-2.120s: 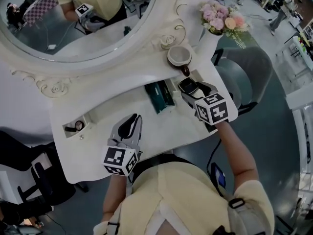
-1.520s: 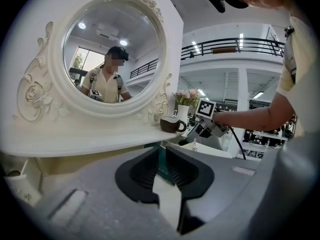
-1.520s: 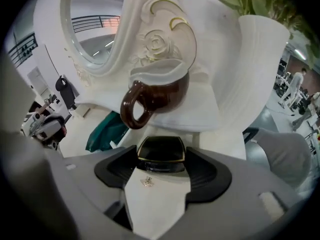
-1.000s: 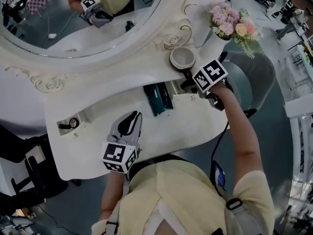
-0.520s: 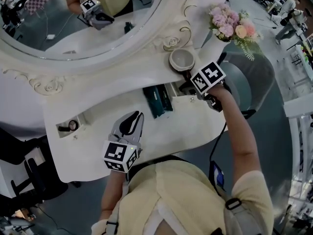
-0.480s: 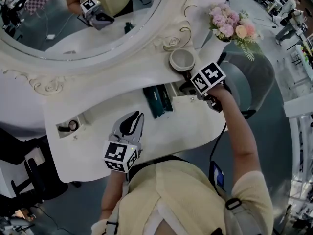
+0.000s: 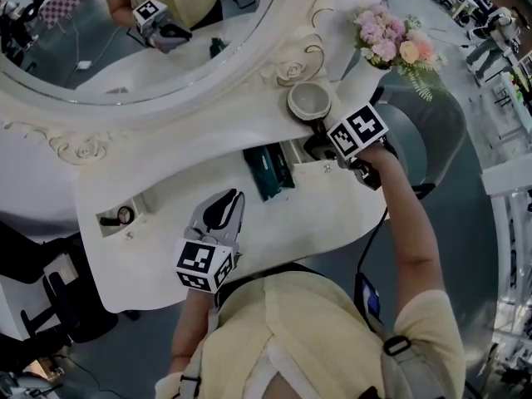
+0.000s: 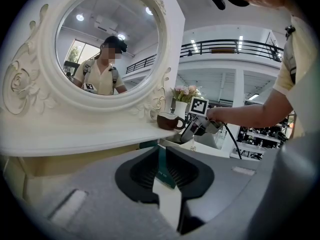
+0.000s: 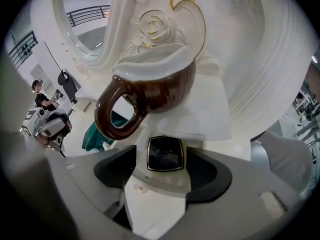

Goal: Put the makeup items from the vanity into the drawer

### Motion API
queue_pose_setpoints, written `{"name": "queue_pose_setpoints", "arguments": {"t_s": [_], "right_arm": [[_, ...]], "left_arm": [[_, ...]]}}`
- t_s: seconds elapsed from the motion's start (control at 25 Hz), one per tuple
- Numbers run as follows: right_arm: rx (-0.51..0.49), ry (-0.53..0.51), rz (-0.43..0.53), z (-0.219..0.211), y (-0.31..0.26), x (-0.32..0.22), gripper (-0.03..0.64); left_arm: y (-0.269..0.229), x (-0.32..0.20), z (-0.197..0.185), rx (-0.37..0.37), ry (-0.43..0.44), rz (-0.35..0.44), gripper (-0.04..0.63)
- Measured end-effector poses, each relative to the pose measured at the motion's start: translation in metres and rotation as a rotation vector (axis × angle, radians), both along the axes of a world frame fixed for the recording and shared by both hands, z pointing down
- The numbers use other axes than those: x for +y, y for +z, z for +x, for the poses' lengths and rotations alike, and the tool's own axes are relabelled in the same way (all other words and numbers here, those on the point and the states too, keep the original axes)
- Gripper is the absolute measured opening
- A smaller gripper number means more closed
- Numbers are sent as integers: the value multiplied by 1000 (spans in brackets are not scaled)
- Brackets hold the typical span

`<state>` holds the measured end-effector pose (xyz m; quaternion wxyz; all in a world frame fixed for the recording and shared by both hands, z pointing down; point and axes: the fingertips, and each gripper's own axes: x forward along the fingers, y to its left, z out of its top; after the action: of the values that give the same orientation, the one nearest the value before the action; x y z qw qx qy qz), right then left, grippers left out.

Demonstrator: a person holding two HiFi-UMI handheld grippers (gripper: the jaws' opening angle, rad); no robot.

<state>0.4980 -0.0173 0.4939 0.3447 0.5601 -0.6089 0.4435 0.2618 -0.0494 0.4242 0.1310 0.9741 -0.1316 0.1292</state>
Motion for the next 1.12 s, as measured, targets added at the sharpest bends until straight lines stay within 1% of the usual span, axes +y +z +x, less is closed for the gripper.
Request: {"name": "queue_pose_setpoints", "arguments": {"t_s": [0.2, 0.44, 0.68, 0.96, 1.12], "right_arm": [[27, 12, 20, 3, -6, 4, 310], [60, 64, 110, 4, -25, 12, 274], [81, 94, 183, -10, -39, 22, 253], [59, 126, 309, -36, -55, 27, 208], [38, 160, 385, -45, -63, 31, 166]], "left_arm": [[-1, 0, -2, 5, 2, -3, 46], [-2, -4, -9, 6, -1, -12, 46], [-4, -9, -23, -6, 5, -10, 46], [-8, -14, -33, -5, 2, -28, 43], [-9, -18, -37, -8, -2, -49, 40]]}}
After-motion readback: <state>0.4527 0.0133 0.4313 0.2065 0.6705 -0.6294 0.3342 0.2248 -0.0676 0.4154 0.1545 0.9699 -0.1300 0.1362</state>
